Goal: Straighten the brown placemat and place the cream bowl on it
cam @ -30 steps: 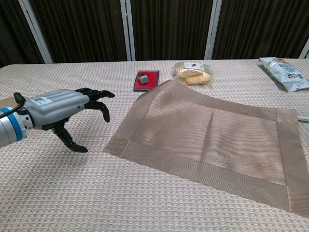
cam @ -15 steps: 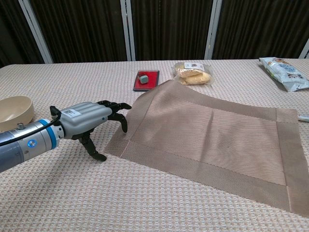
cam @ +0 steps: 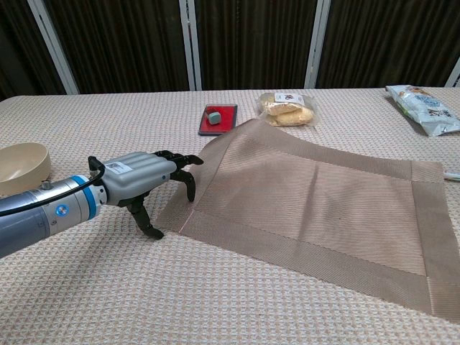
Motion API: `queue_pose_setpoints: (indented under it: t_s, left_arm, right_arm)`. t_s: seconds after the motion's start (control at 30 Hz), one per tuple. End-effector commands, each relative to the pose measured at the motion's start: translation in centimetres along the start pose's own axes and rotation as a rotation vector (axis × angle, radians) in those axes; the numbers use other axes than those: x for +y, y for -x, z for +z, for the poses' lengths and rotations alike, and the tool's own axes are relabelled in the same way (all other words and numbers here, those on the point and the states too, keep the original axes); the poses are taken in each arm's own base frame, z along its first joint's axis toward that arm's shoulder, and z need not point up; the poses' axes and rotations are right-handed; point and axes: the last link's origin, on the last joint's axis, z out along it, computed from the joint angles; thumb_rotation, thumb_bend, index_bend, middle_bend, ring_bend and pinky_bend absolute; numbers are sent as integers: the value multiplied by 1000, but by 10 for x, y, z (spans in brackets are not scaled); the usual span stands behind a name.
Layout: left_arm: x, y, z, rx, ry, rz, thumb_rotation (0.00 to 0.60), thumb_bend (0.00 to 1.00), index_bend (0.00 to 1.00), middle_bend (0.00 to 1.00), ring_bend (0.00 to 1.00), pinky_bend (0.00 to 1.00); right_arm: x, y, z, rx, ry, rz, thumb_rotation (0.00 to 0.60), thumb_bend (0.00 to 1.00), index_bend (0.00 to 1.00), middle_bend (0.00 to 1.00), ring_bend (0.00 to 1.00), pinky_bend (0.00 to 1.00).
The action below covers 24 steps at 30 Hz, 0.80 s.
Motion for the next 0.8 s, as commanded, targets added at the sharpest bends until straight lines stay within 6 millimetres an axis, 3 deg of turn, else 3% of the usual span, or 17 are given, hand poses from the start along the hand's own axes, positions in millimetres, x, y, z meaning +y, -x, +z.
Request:
queue_pose_setpoints:
  t_s: [0.03,0.8]
  left_arm:
    - [0,-2,-1,-9,0,12,600,102,354,0,0,0]
    - [-1,-14,-5,-4,-11,31,600,107,354,0,0,0]
  right_arm:
    - [0,-1,0,2,0,0,600,0,0,0,0,0]
    - [0,-4,-1,9,-2,5,600,0,0,0,0,0]
